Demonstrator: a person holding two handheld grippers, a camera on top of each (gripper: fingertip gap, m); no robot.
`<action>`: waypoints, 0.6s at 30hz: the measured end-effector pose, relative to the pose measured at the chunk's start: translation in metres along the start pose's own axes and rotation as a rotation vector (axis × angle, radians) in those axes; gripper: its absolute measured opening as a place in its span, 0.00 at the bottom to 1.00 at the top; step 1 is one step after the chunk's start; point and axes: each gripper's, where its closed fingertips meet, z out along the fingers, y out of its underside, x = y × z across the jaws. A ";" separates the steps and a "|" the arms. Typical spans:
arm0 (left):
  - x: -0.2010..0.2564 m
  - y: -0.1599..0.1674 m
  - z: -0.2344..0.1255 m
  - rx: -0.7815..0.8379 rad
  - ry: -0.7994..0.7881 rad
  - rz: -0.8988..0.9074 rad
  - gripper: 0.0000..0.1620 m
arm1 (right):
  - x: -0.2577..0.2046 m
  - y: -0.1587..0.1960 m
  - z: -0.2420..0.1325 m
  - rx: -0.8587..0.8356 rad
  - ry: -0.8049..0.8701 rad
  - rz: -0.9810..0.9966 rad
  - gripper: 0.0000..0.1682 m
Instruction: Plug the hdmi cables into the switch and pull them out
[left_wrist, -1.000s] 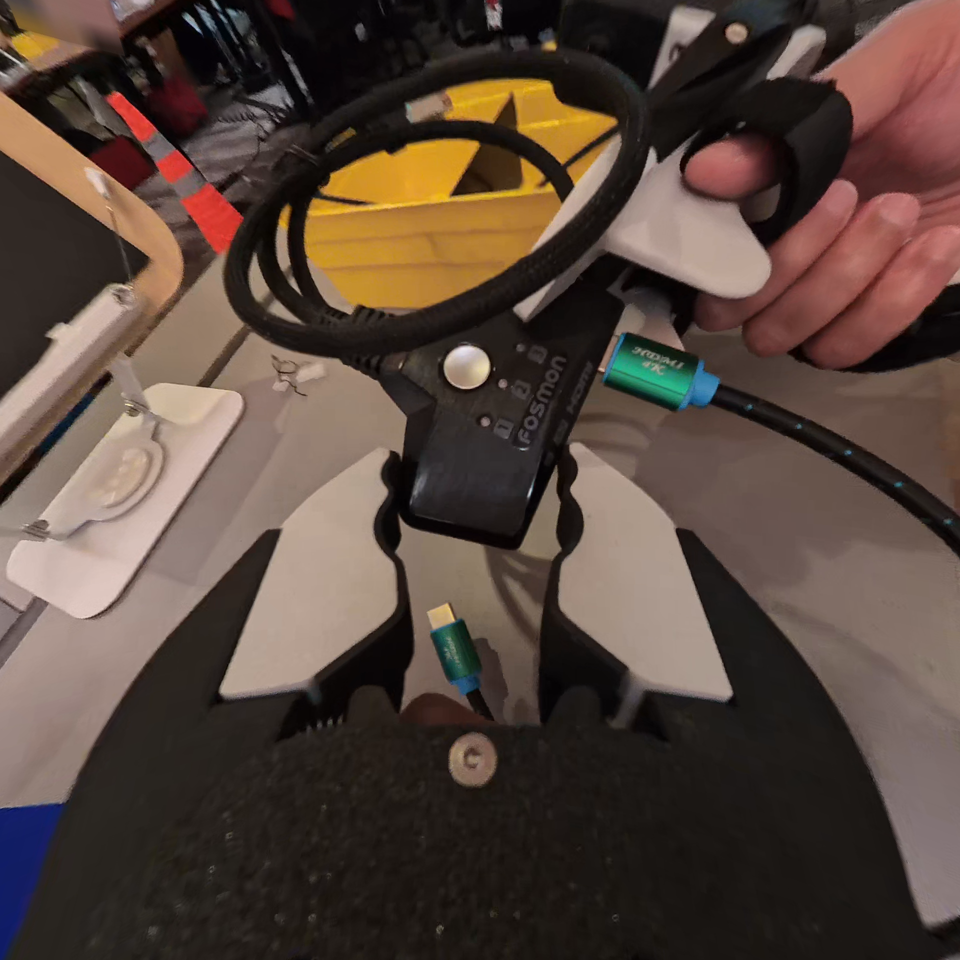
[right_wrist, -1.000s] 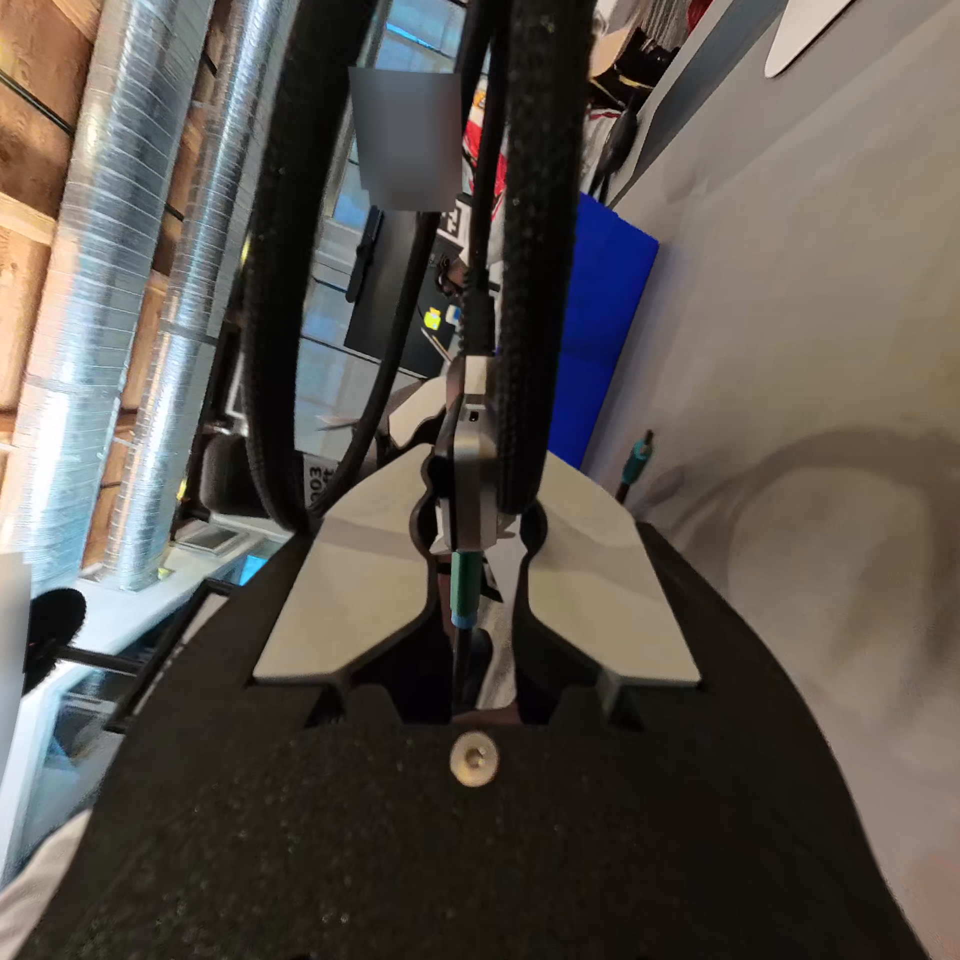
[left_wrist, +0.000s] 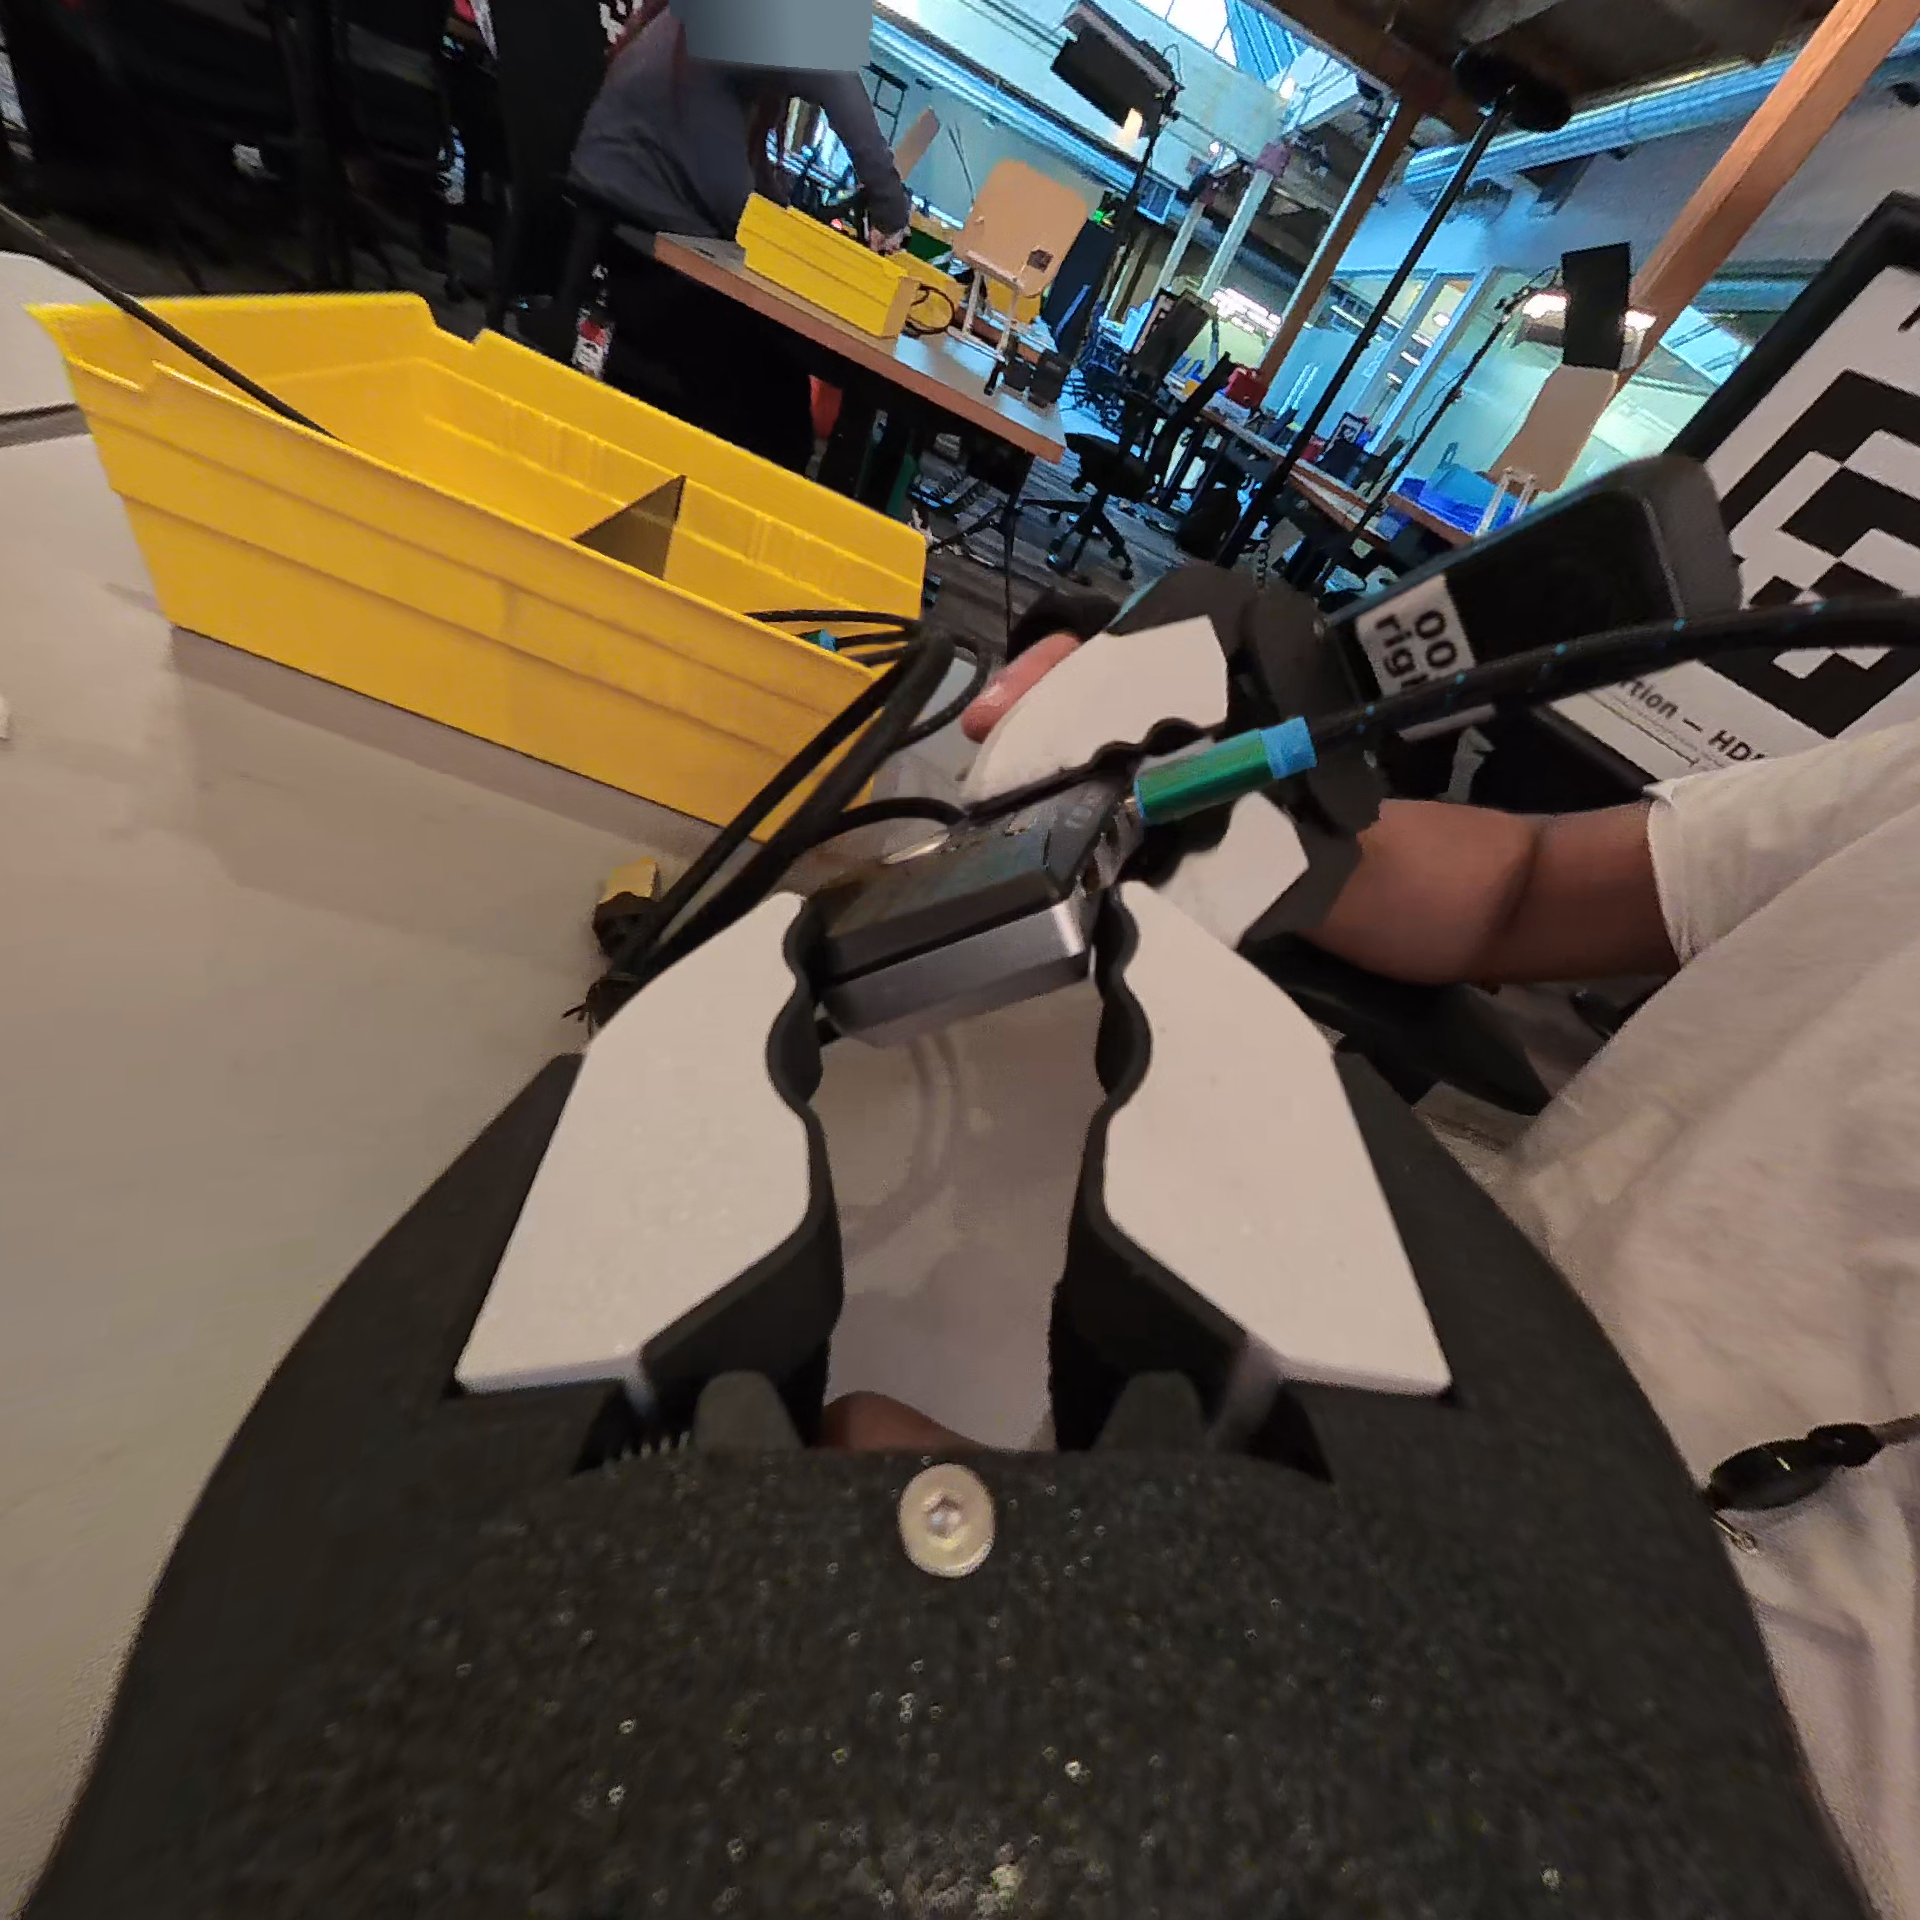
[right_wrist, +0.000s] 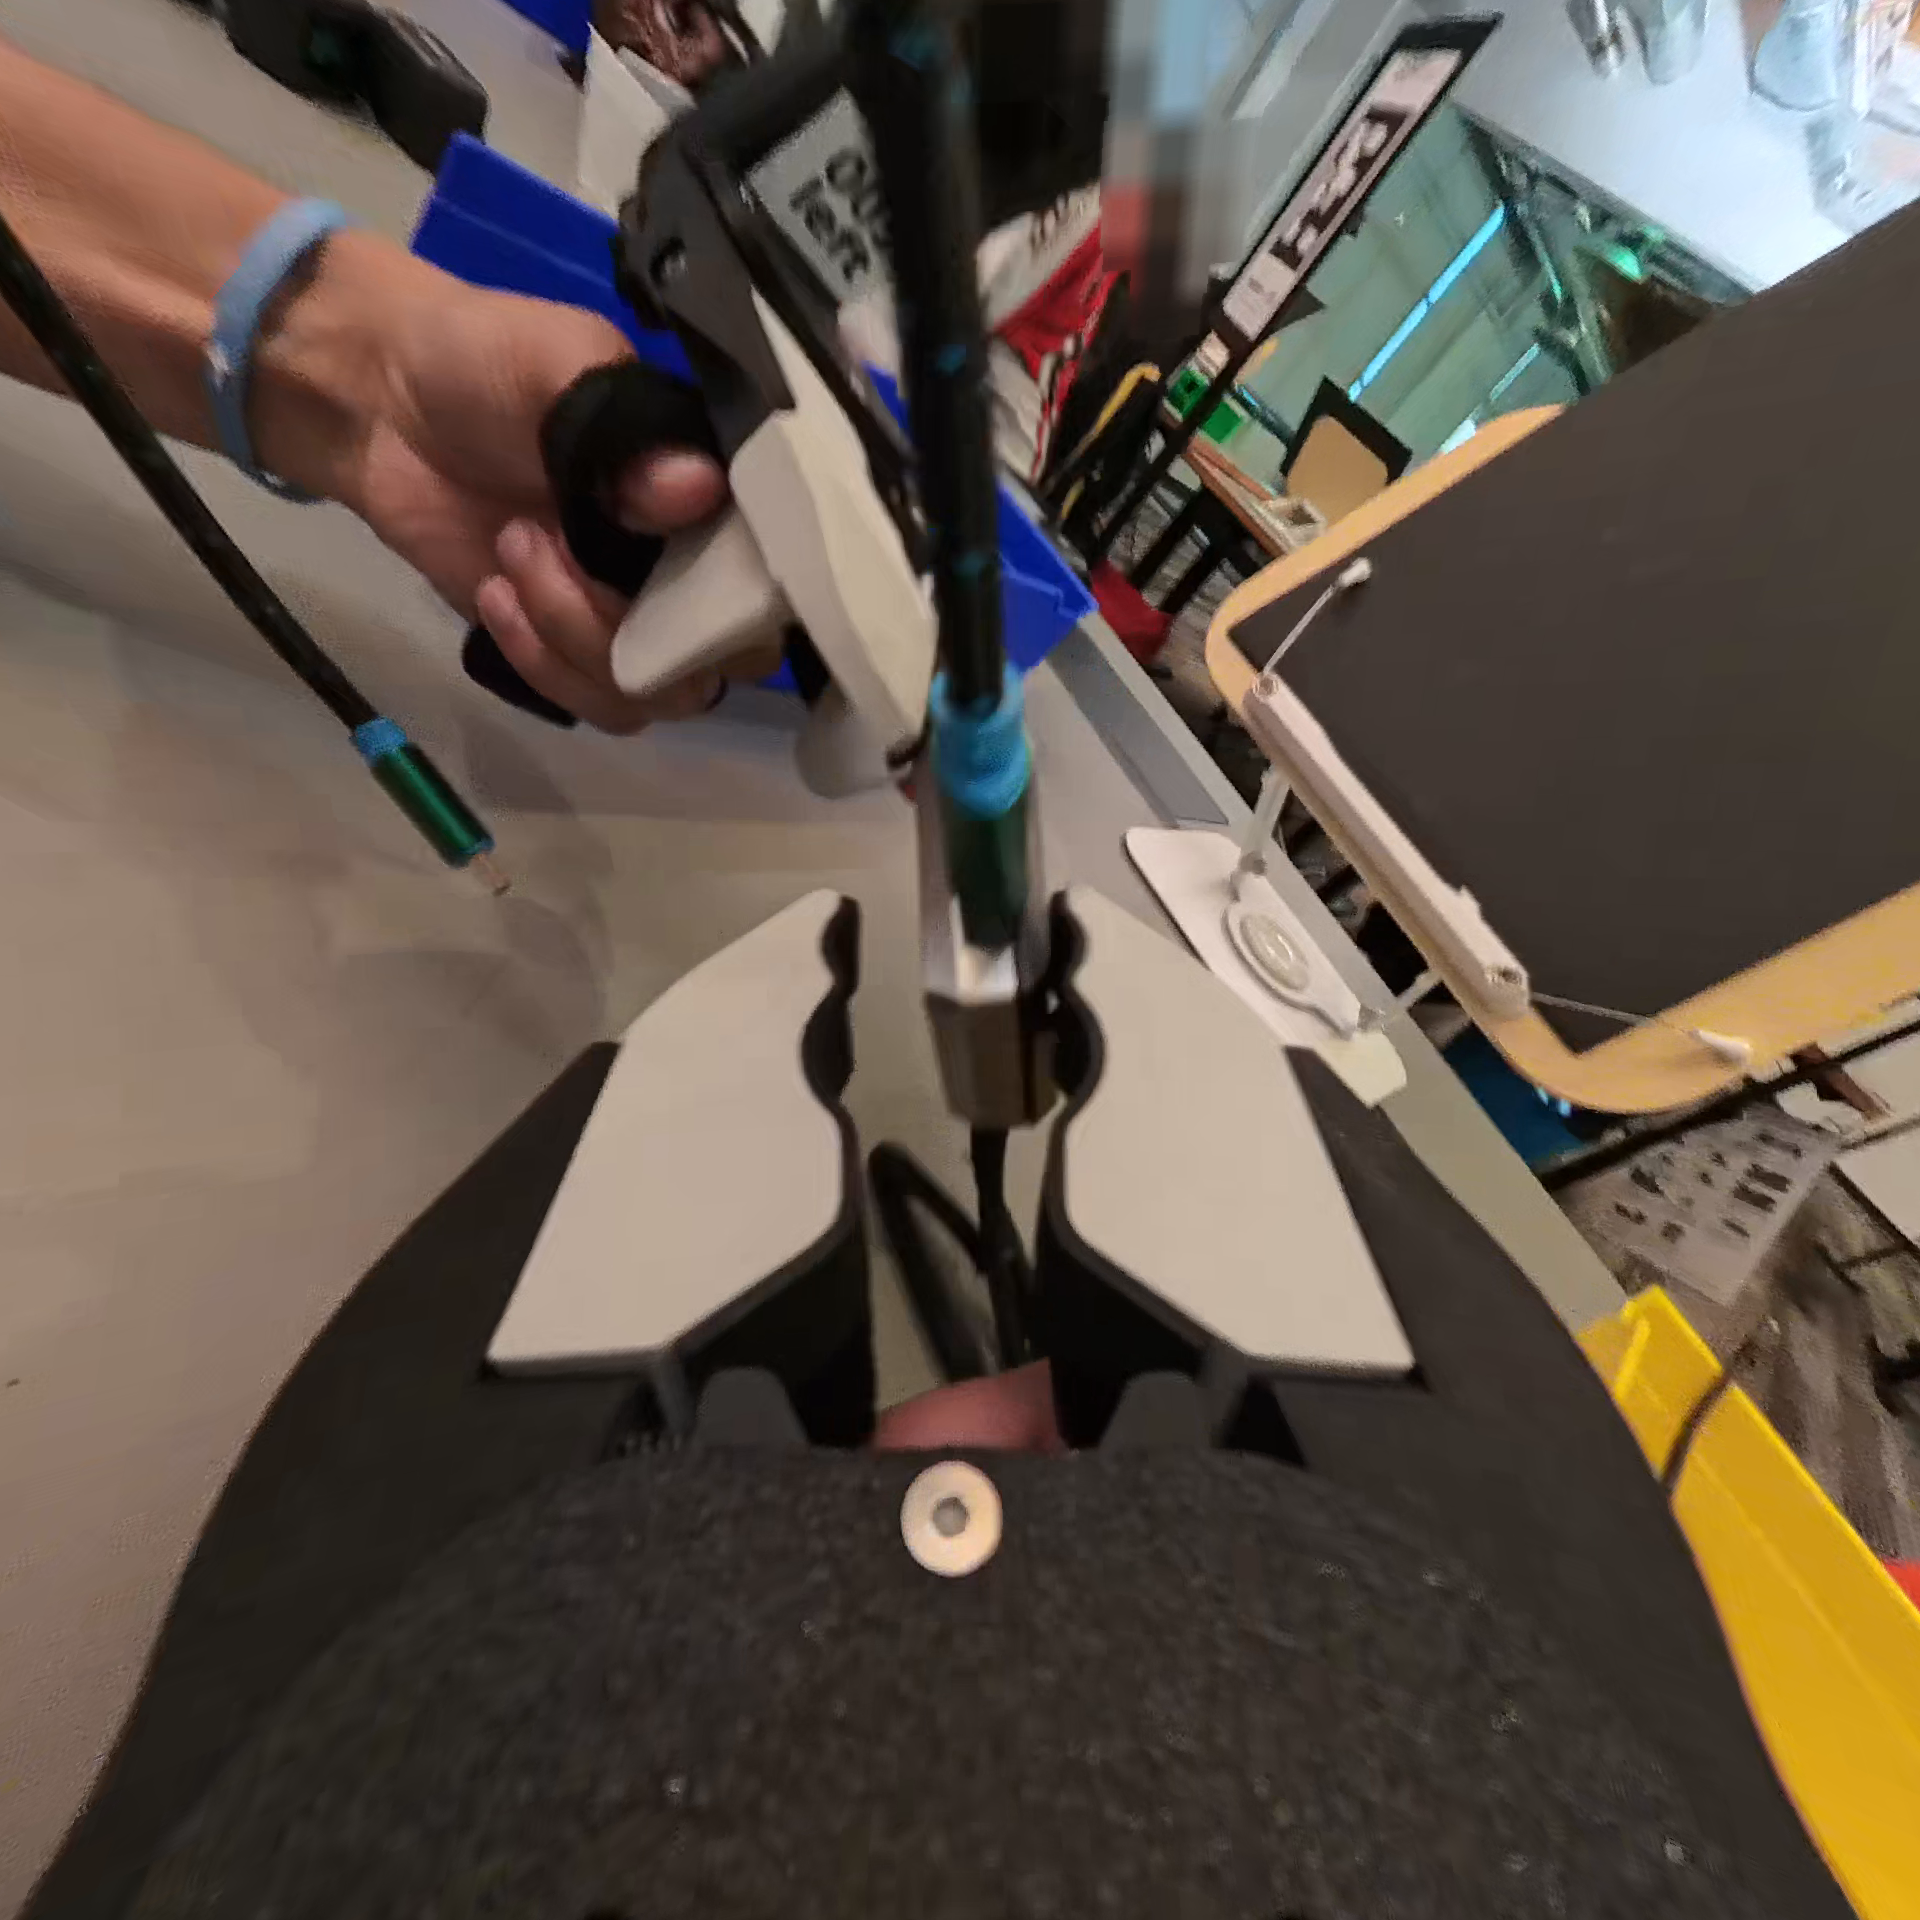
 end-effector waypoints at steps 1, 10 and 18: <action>0.001 0.002 0.002 -0.003 0.004 -0.003 0.31 | 0.002 -0.004 0.000 0.033 -0.003 -0.008 0.13; -0.019 -0.004 -0.019 -0.012 -0.279 0.072 0.34 | 0.010 0.011 0.013 -0.033 0.053 -0.109 0.12; 0.021 0.002 -0.003 -0.080 -0.440 0.432 0.29 | 0.011 0.015 0.017 -0.088 0.109 -0.102 0.12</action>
